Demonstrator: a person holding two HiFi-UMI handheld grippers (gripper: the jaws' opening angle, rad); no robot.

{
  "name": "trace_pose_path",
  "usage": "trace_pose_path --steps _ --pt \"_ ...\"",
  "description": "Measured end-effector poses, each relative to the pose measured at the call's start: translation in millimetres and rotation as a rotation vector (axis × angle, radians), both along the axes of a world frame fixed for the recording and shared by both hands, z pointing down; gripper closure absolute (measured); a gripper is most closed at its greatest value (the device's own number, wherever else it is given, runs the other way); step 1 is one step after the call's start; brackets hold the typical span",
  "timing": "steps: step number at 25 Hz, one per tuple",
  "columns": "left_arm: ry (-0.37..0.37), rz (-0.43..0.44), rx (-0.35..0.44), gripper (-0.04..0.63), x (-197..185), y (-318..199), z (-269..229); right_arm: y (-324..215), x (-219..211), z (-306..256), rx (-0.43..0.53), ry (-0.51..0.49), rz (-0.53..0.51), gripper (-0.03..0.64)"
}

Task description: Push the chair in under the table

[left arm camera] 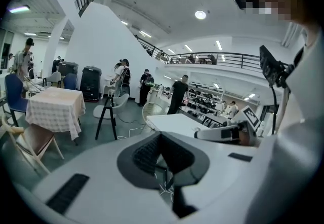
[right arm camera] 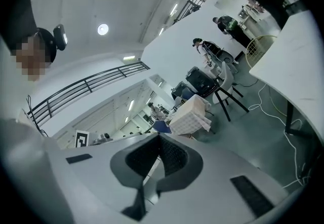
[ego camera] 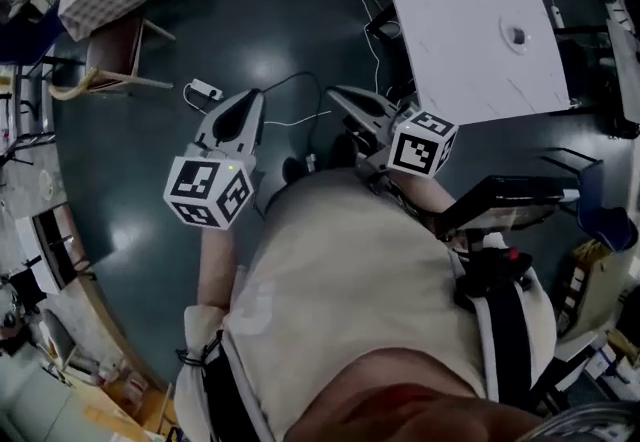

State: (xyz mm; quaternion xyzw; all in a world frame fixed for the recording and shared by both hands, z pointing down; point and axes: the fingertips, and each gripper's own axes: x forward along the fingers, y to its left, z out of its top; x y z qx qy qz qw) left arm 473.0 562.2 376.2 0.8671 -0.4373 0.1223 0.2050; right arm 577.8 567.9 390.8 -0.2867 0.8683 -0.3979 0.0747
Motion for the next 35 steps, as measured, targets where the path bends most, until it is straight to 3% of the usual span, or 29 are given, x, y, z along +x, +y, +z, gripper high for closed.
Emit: trace_pose_path --steps 3,13,19,27,35 --pt "-0.013 -0.024 -0.013 0.588 1 -4 6 -5 0 -1 0.006 -0.009 -0.020 0.607" --pt "-0.066 -0.098 -0.014 0.588 56 -16 4 -19 52 -11 0.010 -0.054 -0.118 0.607" --pt "-0.129 -0.156 -0.046 0.588 58 -22 17 -28 44 -12 0.032 -0.078 -0.212 0.607" --pt "-0.128 -0.122 -0.059 0.588 56 -37 21 -43 39 -8 0.018 -0.057 -0.198 0.607" --pt "-0.095 -0.037 -0.072 0.588 27 -76 29 -76 11 -5 -0.002 -0.016 -0.126 0.607"
